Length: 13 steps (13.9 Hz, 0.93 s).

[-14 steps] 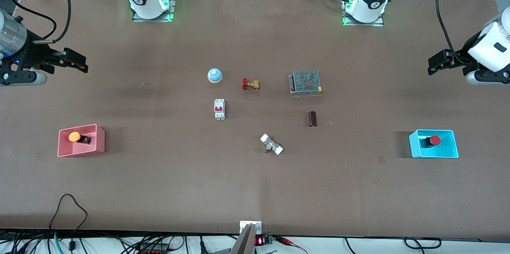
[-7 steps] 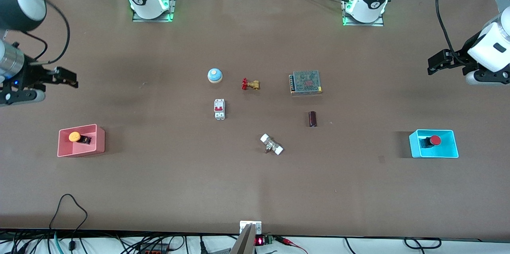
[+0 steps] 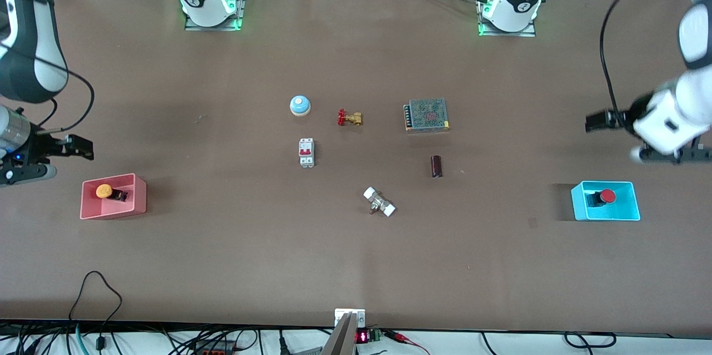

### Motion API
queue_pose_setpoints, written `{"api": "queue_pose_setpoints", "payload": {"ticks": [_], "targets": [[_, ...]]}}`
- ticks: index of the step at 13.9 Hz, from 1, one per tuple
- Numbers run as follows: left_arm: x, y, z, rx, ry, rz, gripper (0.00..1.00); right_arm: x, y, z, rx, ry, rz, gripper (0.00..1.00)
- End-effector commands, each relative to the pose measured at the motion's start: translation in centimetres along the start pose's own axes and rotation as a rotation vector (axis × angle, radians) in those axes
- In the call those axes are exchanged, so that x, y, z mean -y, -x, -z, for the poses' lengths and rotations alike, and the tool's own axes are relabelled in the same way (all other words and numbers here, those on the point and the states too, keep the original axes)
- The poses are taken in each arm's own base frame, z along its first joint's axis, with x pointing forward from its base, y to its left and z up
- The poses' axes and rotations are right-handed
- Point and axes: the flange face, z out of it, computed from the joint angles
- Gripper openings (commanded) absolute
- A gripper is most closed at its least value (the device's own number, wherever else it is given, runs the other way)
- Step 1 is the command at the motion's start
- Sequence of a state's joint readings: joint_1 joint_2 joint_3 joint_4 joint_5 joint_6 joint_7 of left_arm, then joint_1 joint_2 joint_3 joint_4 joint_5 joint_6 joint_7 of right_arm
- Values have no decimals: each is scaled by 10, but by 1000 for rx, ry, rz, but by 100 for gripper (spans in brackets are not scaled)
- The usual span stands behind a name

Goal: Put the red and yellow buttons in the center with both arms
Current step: 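Lower the right gripper into the pink box while the left gripper lowers too, then close the right gripper on the yellow button while the left gripper grips the red button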

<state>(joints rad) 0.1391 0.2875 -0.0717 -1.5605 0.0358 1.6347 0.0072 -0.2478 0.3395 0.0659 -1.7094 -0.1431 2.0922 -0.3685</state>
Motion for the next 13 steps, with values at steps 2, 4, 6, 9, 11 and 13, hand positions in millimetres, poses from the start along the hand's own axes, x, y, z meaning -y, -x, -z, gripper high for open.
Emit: {"api": "queue_pose_setpoints", "payload": {"ticks": [2, 4, 6, 9, 11, 13], "targets": [[48, -69, -44, -41, -89, 24, 100, -12, -12, -44, -50, 3, 11, 100], [68, -87, -67, -97, -125, 19, 100, -17, -13, -62, -63, 1, -1, 100], [80, -105, -107, -101, -109, -15, 100, -21, -10, -81, -75, -43, -43, 100], [93, -115, -154, -116, -98, -13, 100, -24, -15, -94, -117, -36, -54, 100], [93, -116, -180, -126, -92, -20, 100, -24, -18, -106, -138, -30, -56, 100], [97, -113, -197, -140, -89, -19, 100, -23, -19, -121, -145, -30, -58, 100]]}}
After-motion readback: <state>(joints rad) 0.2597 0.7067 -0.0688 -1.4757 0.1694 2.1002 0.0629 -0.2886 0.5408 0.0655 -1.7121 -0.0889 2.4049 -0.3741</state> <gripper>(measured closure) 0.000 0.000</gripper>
